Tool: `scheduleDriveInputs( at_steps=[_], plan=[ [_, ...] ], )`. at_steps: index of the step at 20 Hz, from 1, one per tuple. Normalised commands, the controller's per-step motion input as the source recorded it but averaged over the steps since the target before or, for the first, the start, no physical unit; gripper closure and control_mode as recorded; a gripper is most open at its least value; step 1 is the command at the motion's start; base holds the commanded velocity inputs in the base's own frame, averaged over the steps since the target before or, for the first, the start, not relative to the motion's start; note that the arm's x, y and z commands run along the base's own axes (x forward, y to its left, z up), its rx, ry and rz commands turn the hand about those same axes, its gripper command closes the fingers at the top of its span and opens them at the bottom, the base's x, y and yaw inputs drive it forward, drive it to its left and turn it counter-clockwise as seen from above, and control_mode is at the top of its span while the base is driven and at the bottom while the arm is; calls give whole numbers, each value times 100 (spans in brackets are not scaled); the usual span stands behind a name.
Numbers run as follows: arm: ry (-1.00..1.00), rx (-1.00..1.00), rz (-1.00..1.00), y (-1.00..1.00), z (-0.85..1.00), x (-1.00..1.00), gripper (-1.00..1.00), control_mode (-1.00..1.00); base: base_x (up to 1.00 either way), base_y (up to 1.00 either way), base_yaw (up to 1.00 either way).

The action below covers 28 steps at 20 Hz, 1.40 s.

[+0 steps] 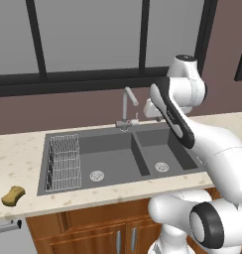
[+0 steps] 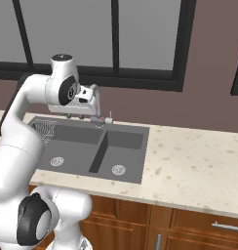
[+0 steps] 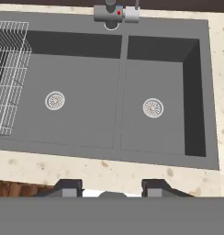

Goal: Soak the sponge with water for a few seconds and then drop it inside the sink.

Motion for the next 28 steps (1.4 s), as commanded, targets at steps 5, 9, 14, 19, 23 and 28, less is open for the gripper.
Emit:
scheduleDriveInputs(
  at_steps=[5, 9, 14, 19, 23, 28],
  plan=[
    [0, 0, 0, 0, 0, -1, -100, -100, 0, 0, 0],
    [-1, 2, 0, -3, 0, -19, -100, -100, 0, 0, 0],
    [-3, 9, 4, -2, -2, -28, -100, -100, 0, 0, 0],
    [-8, 9, 6, -3, -1, -31, -100, -100, 0, 0, 0],
    [-17, 8, 4, -4, 0, -30, -100, -100, 0, 0, 0],
    [-30, 4, 3, -3, 1, -21, -100, -100, 0, 0, 0]
  ],
)
